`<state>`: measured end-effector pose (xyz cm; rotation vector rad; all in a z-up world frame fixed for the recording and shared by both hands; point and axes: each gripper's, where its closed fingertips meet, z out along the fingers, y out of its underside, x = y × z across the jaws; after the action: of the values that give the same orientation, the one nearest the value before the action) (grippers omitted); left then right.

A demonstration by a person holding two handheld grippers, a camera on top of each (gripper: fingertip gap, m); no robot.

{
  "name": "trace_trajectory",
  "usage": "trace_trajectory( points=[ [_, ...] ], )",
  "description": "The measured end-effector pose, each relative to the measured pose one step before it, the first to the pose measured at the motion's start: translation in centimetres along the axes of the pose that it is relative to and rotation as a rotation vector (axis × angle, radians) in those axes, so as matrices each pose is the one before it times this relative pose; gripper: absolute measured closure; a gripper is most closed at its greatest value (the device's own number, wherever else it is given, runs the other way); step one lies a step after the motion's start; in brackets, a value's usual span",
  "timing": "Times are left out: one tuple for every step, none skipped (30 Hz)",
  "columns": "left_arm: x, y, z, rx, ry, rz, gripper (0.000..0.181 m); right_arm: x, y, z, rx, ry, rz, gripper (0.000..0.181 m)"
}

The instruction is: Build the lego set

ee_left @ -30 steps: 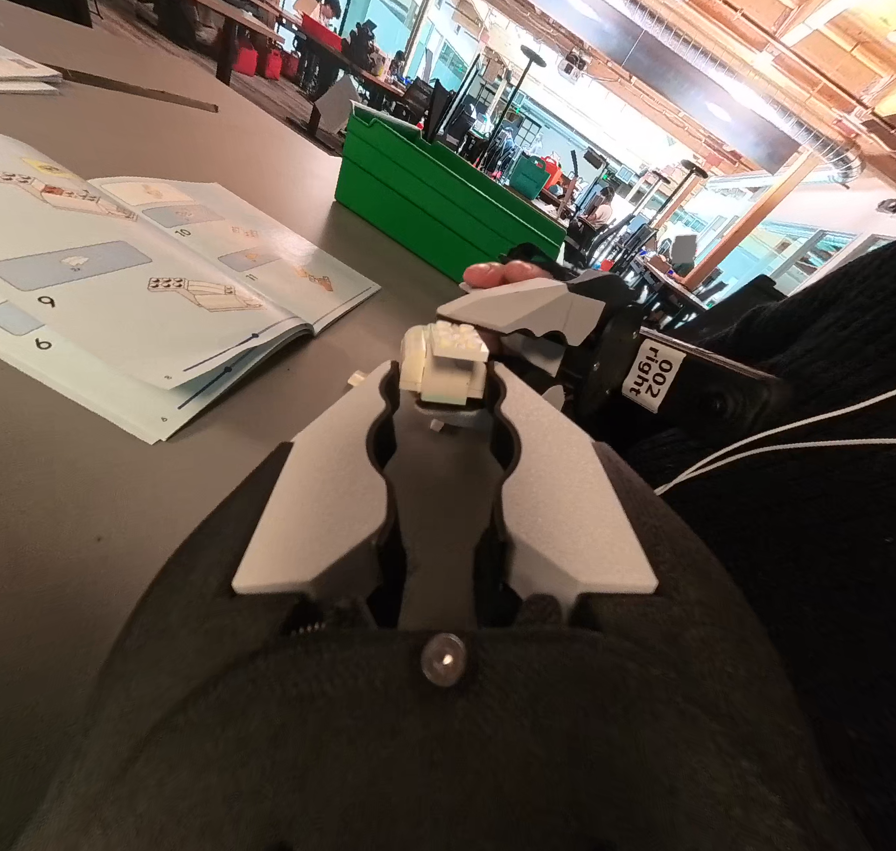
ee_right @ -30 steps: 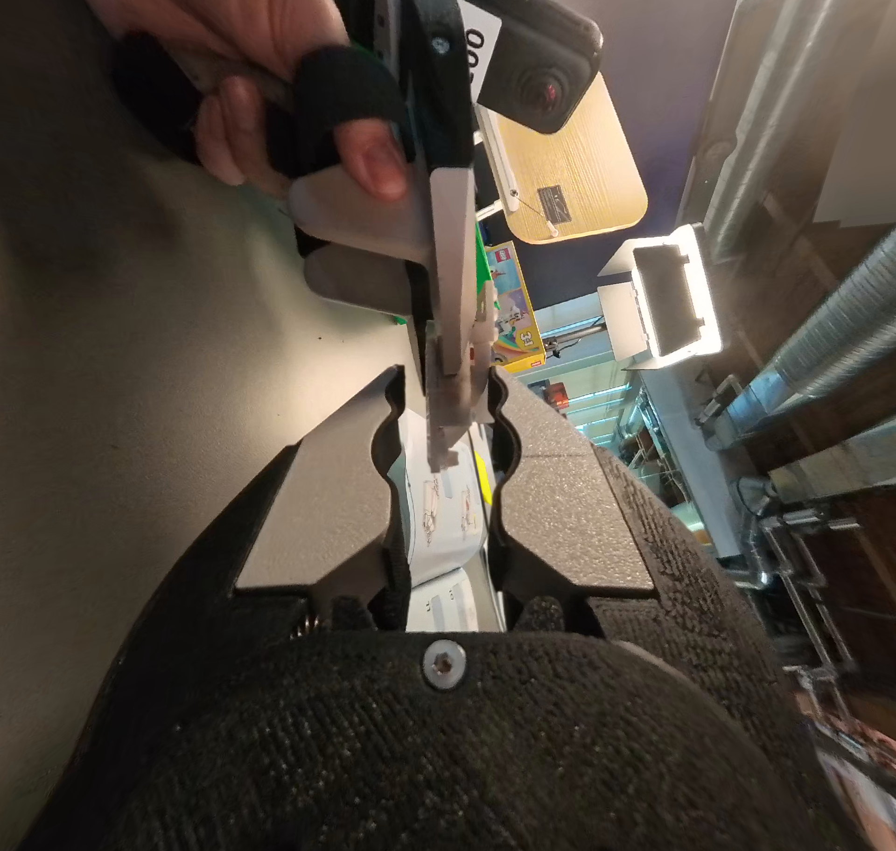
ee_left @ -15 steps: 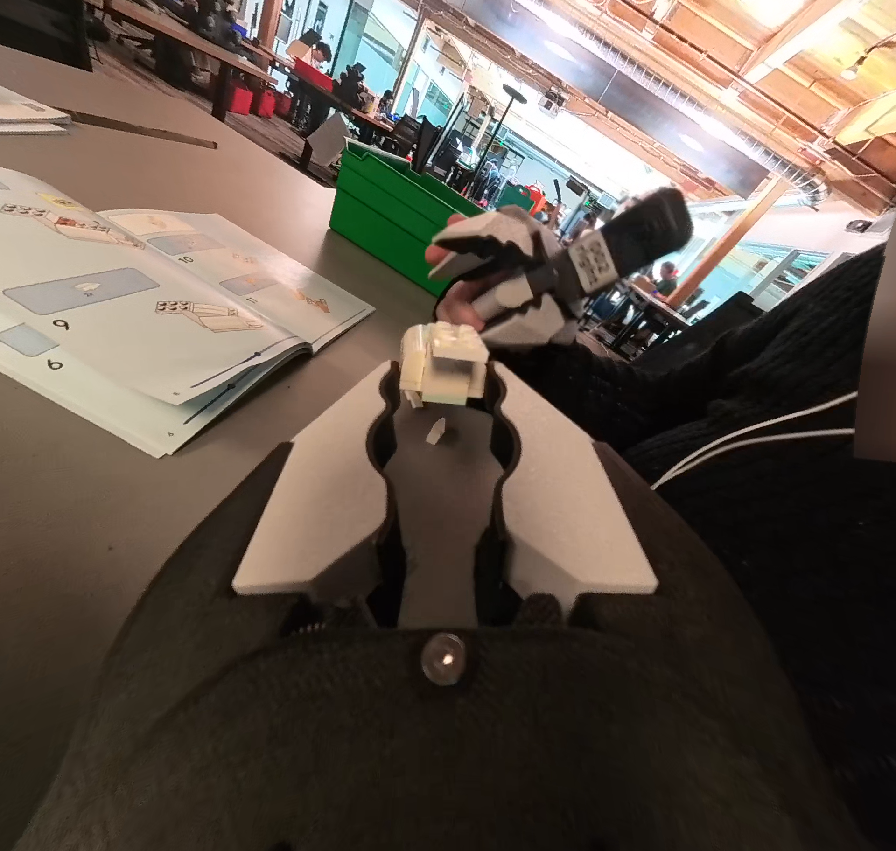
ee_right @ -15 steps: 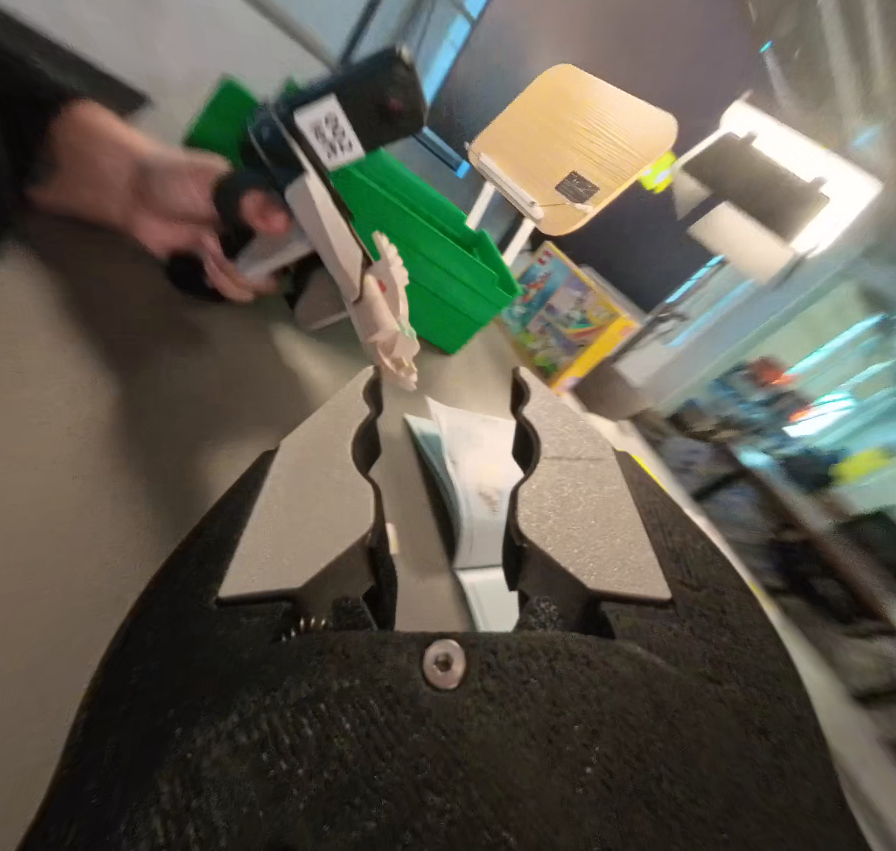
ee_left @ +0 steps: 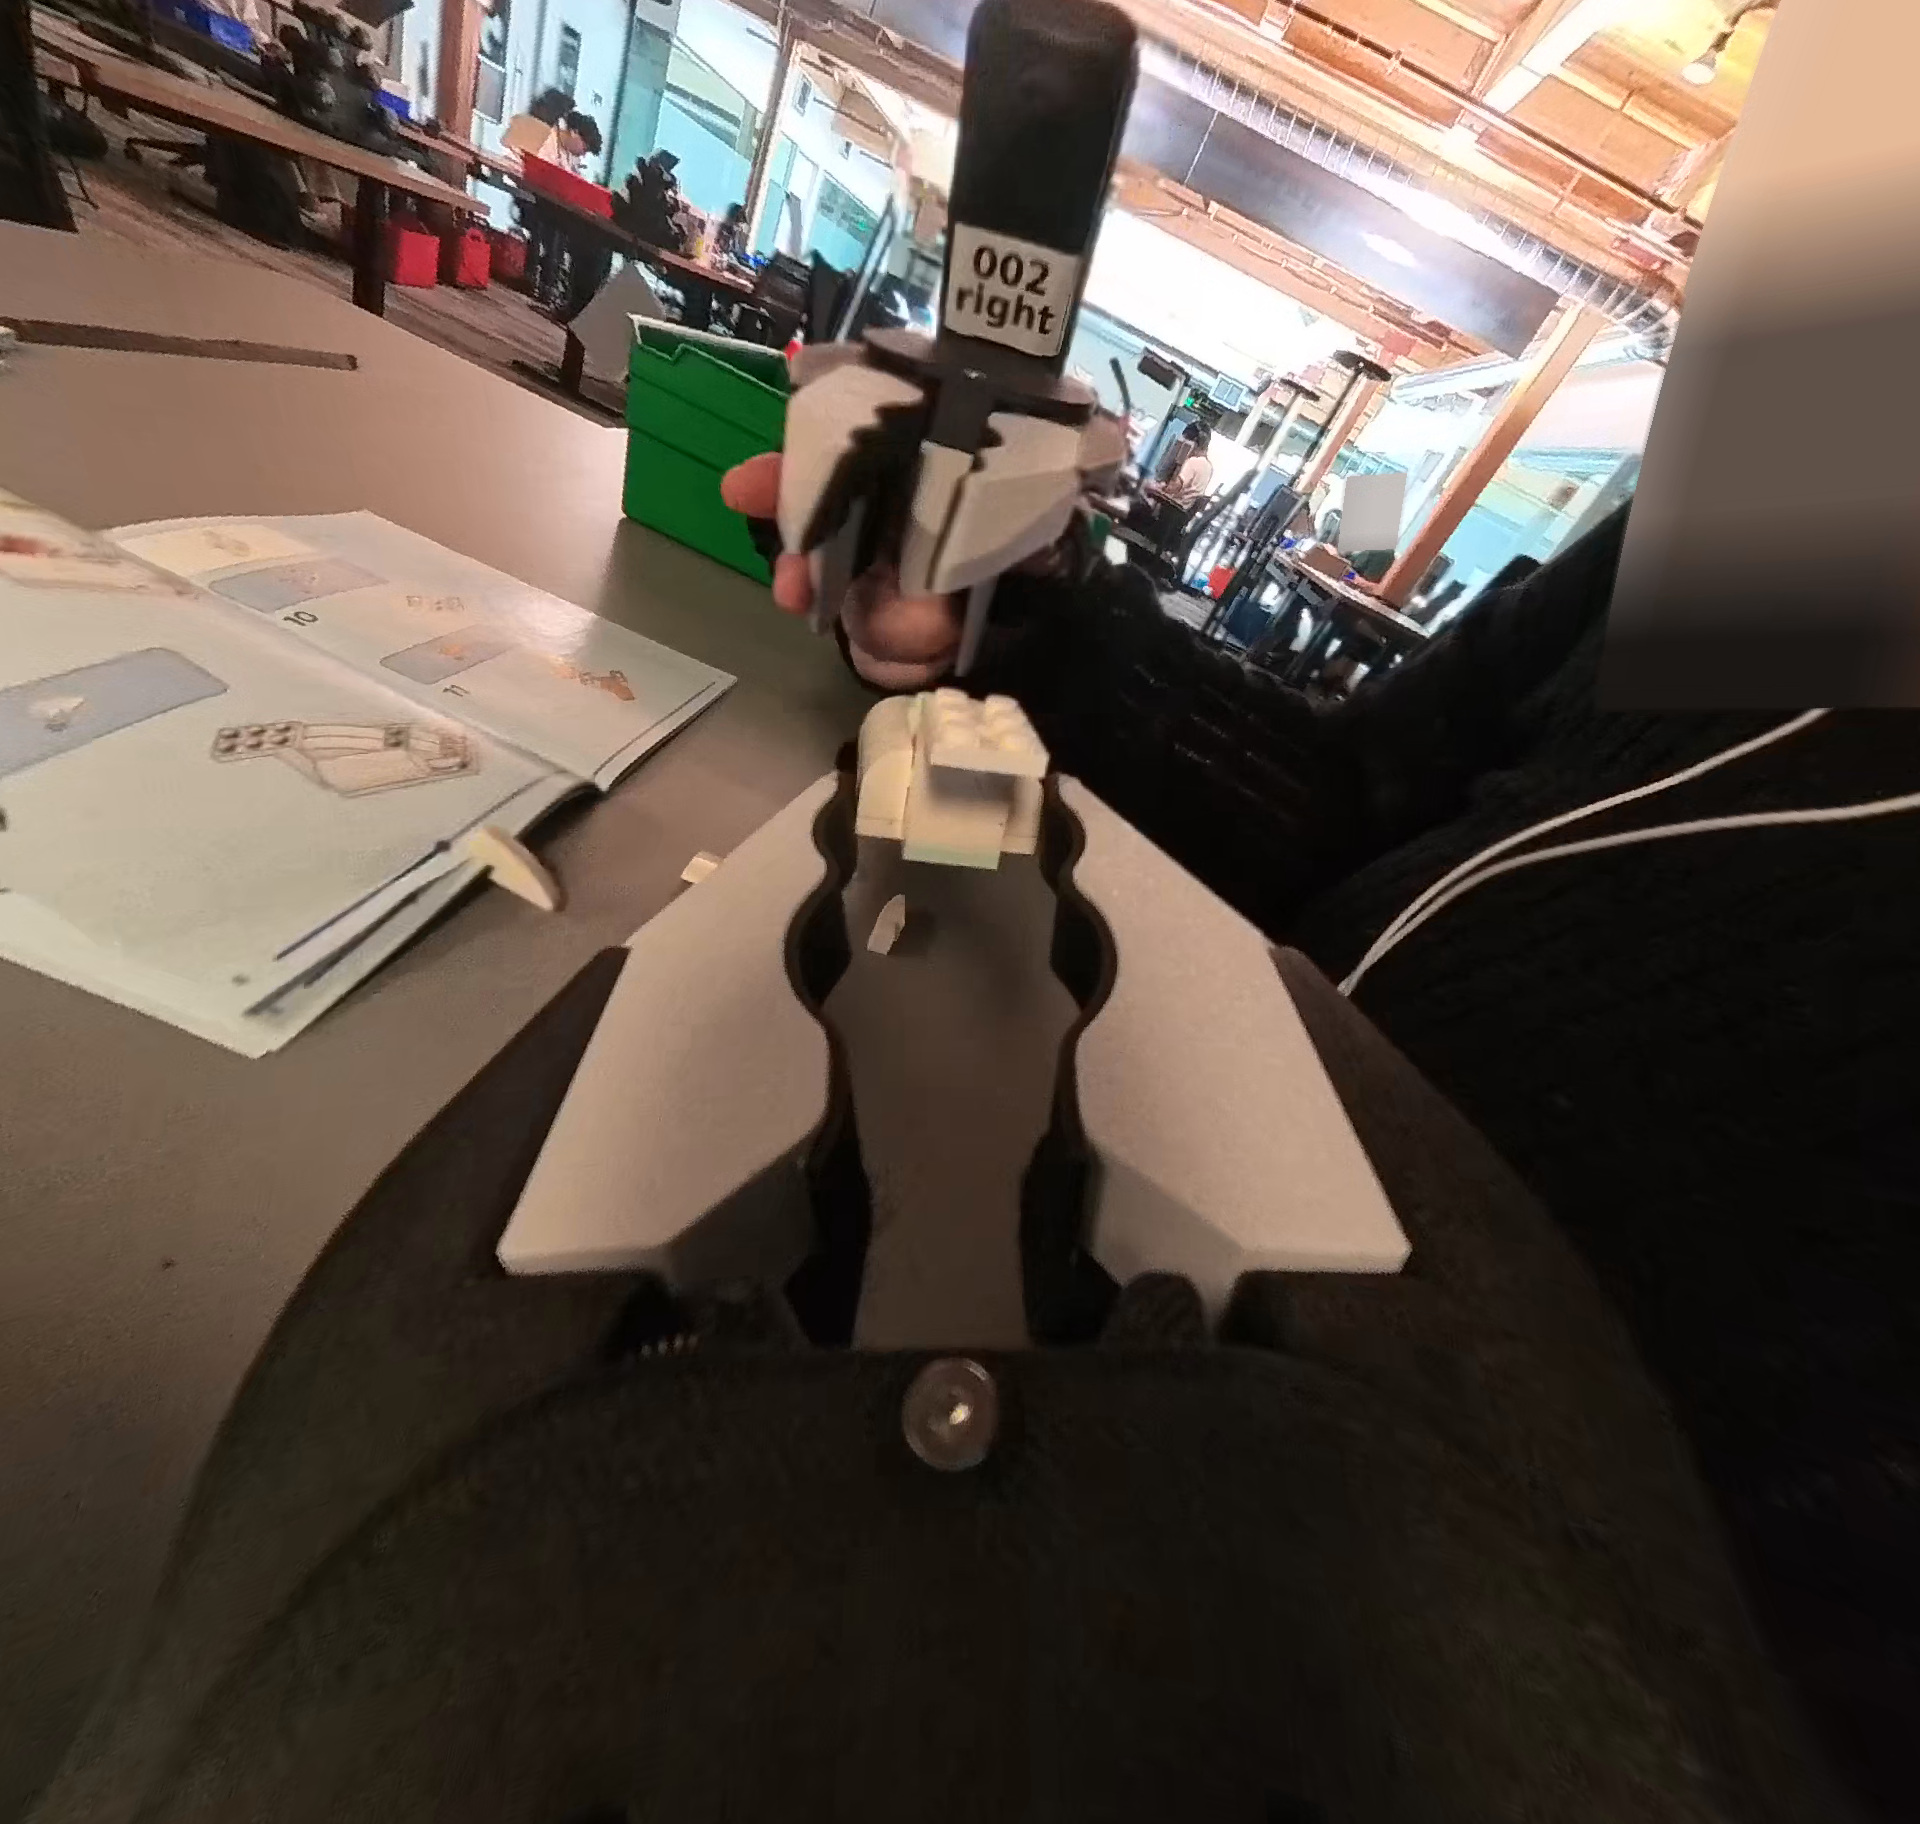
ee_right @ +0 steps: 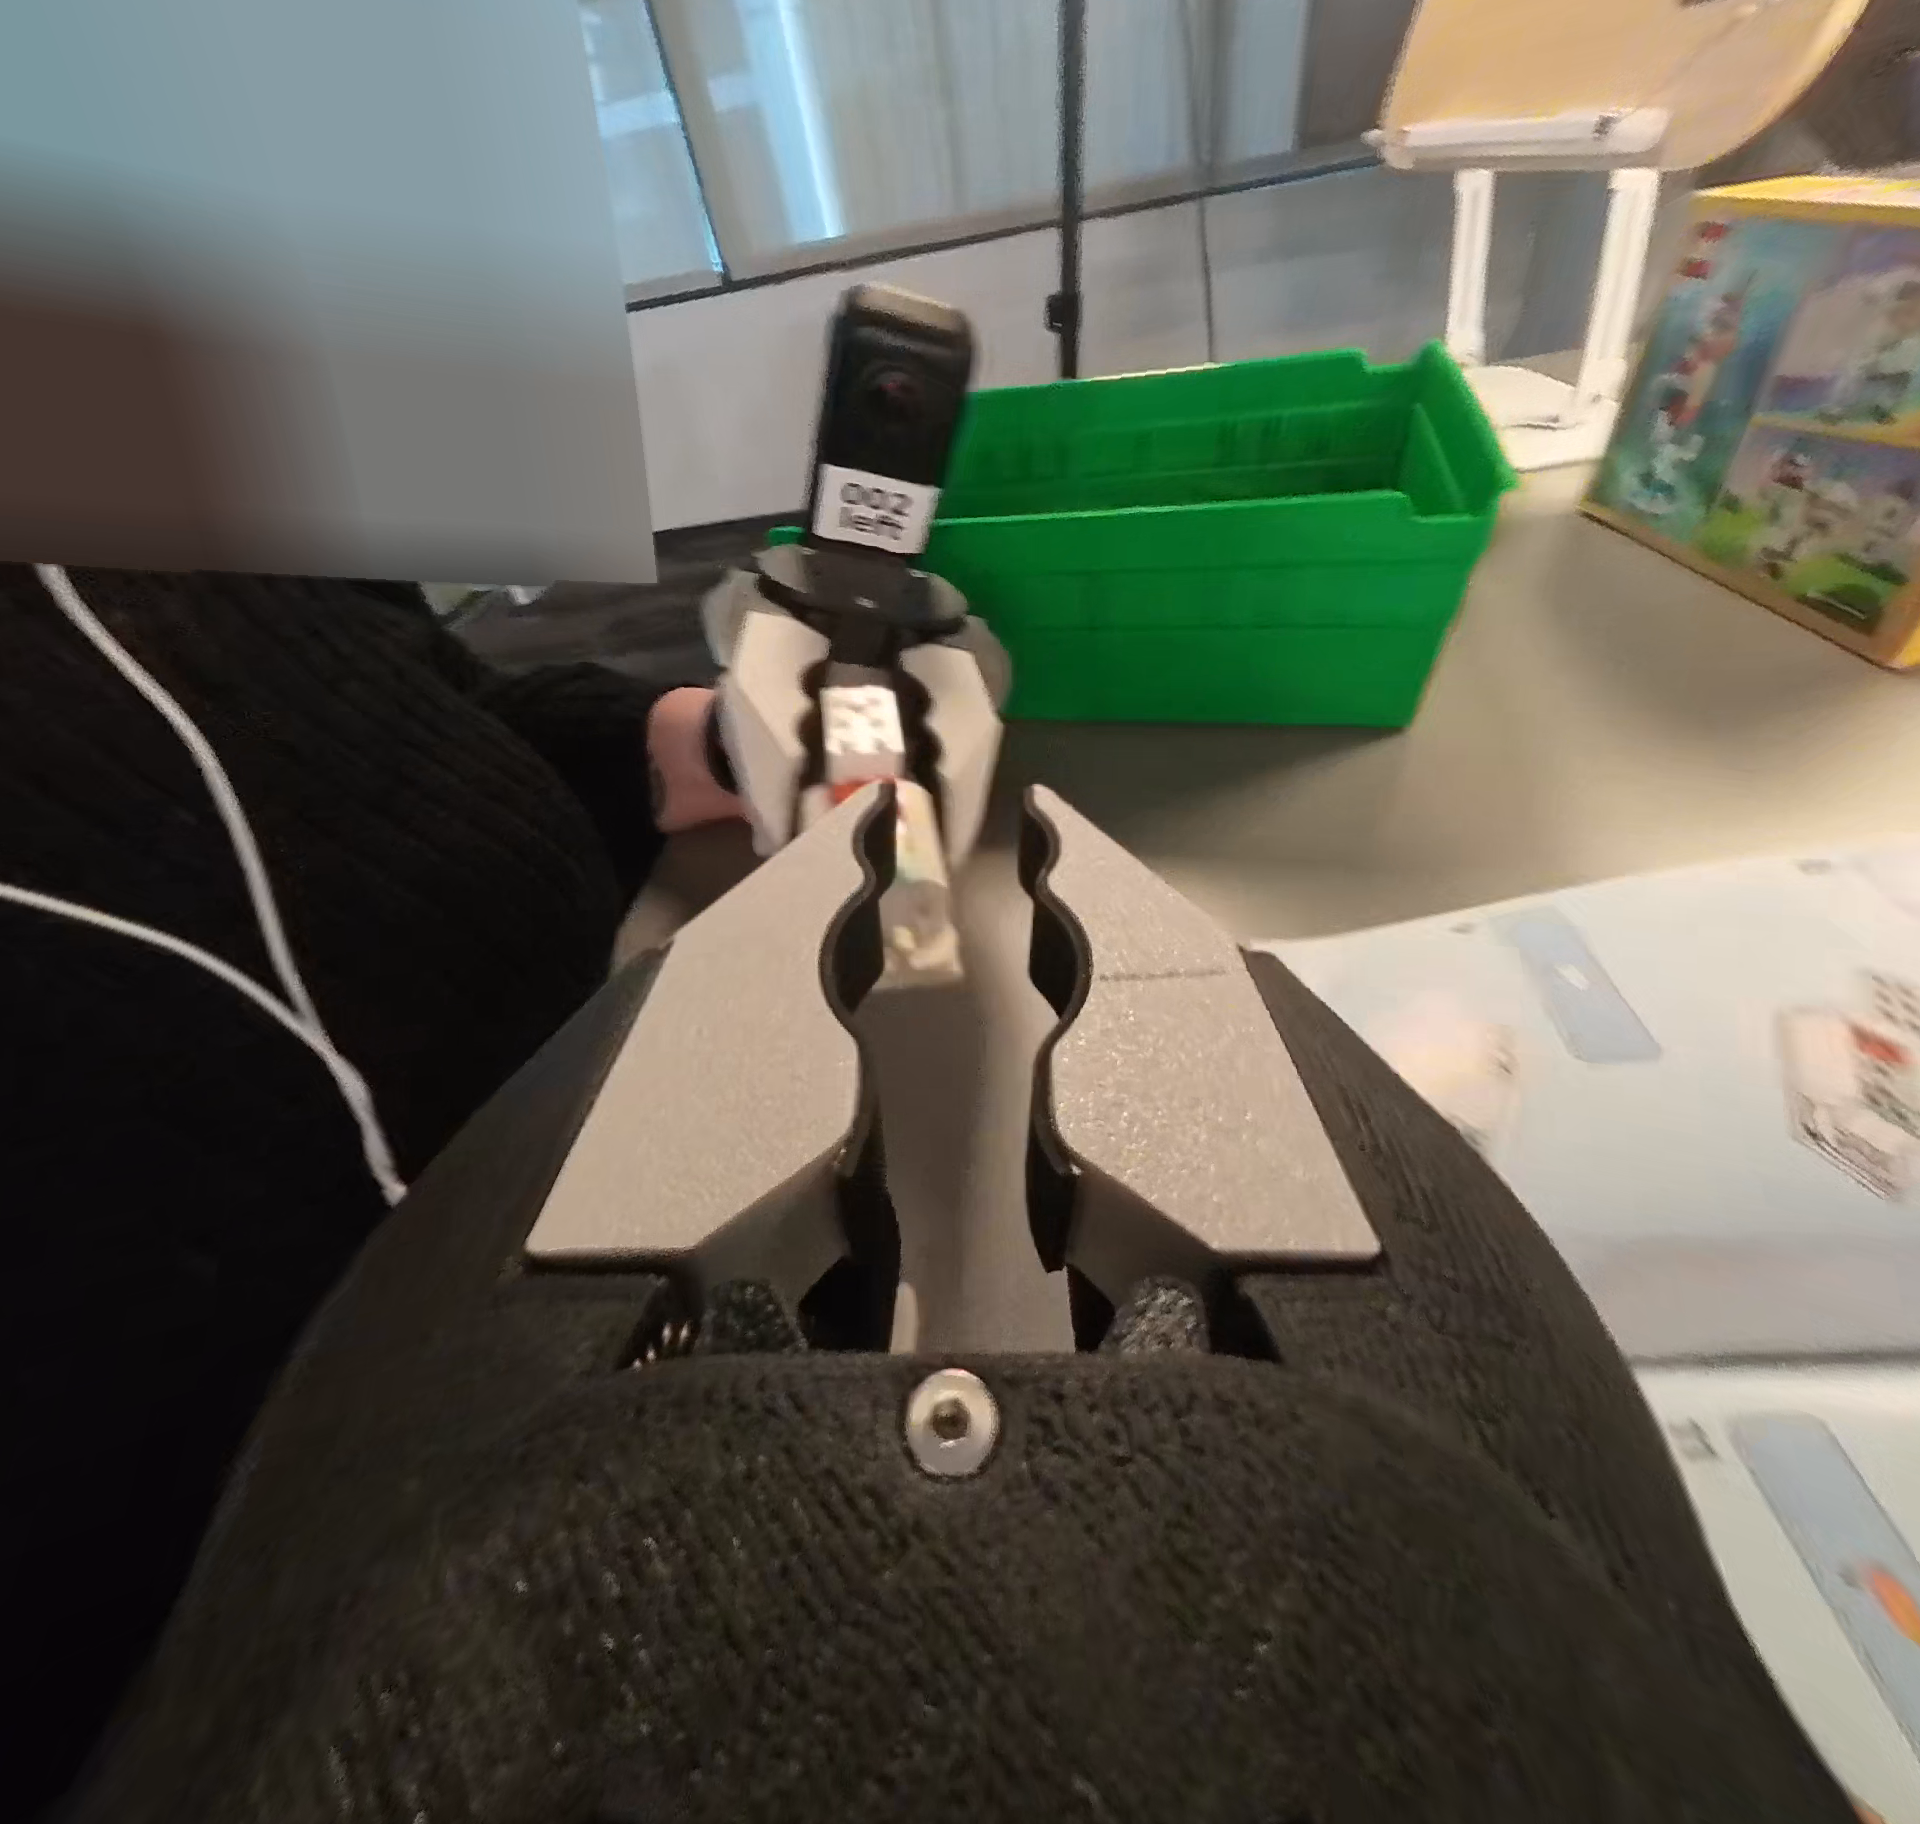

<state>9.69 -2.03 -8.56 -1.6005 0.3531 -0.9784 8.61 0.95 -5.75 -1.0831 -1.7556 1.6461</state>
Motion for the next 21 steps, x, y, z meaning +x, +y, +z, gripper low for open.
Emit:
trace_trajectory(
  points=[
    [-0.060, -0.081, -0.217, 0.0083, -0.0133, 0.0065, 0.147, 0.814, 0.362, -0.367, -0.0099, 0.0357, 0.0027, 0.159],
    [0.029, 0.021, -0.141, -0.0001, -0.0074, 0.0106, 0.147, 0.924, 0.621, -0.361, -0.0234, 0.0474, -0.0026, 0.158],
    [0.123, 0.127, -0.003, -0.0096, -0.0004, 0.0121, 0.147, 0.938, 0.841, -0.339, -0.0361, 0.0543, -0.0124, 0.157],
    [0.176, 0.137, 0.083, -0.0104, 0.0043, 0.0142, 0.147, 0.883, 0.981, -0.276, -0.0444, 0.0538, -0.0170, 0.157],
    [0.248, 0.164, 0.157, -0.0130, 0.0102, 0.0141, 0.147, 0.981, 1.138, -0.228, -0.0572, 0.0597, -0.0141, 0.158],
    [0.219, 0.188, 0.193, -0.0147, 0.0103, 0.0120, 0.147, 0.850, 1.153, -0.145, -0.0594, 0.0521, -0.0107, 0.158],
    [0.201, 0.163, 0.206, -0.0131, 0.0095, 0.0102, 0.147, 0.419, 0.934, 0.019, -0.0459, 0.0268, -0.0050, 0.158],
    [0.156, 0.142, 0.186, -0.0118, 0.0074, 0.0082, 0.147, -0.088, 0.692, 0.192, -0.0331, -0.0029, 0.0067, 0.158],
    [0.123, 0.138, 0.137, -0.0109, 0.0047, 0.0073, 0.147, -0.596, 0.559, 0.382, -0.0307, -0.0328, 0.0183, 0.158],
    [0.076, 0.118, 0.096, -0.0091, 0.0002, 0.0074, 0.147, -0.502, 0.517, 0.585, -0.0340, -0.0246, 0.0231, 0.157],
    [0.048, 0.075, 0.059, -0.0061, -0.0014, 0.0071, 0.147, 0.021, 0.448, 0.712, -0.0350, 0.0141, 0.0186, 0.157],
    [0.067, 0.030, 0.021, -0.0023, 0.0007, 0.0061, 0.147, 0.091, 0.318, 0.744, -0.0333, 0.0234, 0.0066, 0.157],
    [0.031, -0.003, 0.000, 0.0002, -0.0007, 0.0038, 0.147, -0.221, 0.135, 0.675, -0.0263, 0.0063, -0.0033, 0.157],
    [-0.013, -0.029, -0.024, 0.0022, -0.0025, 0.0017, 0.147, -0.321, -0.050, 0.589, -0.0177, -0.0001, -0.0027, 0.157],
    [-0.023, -0.032, -0.024, 0.0026, -0.0021, -0.0004, 0.147, -0.170, -0.104, 0.489, -0.0154, 0.0065, -0.0019, 0.157],
    [-0.026, -0.015, -0.008, 0.0013, -0.0007, -0.0019, 0.147, -0.086, -0.066, 0.410, -0.0159, 0.0096, -0.0057, 0.157],
    [-0.024, 0.009, 0.003, -0.0004, -0.0010, -0.0019, 0.147, 0.092, -0.004, 0.330, -0.0165, 0.0190, -0.0032, 0.157],
    [-0.043, 0.009, 0.010, -0.0012, -0.0023, -0.0016, 0.147, 0.218, 0.115, 0.220, -0.0221, 0.0258, -0.0016, 0.157],
    [-0.036, 0.013, 0.012, -0.0012, -0.0025, -0.0010, 0.147, 0.126, 0.164, 0.066, -0.0209, 0.0201, -0.0057, 0.157],
    [-0.037, 0.023, 0.007, -0.0010, -0.0030, -0.0012, 0.147, 0.072, 0.086, -0.065, -0.0110, 0.0152, -0.0016, 0.157],
    [-0.060, 0.007, -0.005, -0.0004, -0.0036, -0.0029, 0.147, -0.015, -0.023, -0.107, 0.0002, 0.0064, 0.0040, 0.156]
  ],
)
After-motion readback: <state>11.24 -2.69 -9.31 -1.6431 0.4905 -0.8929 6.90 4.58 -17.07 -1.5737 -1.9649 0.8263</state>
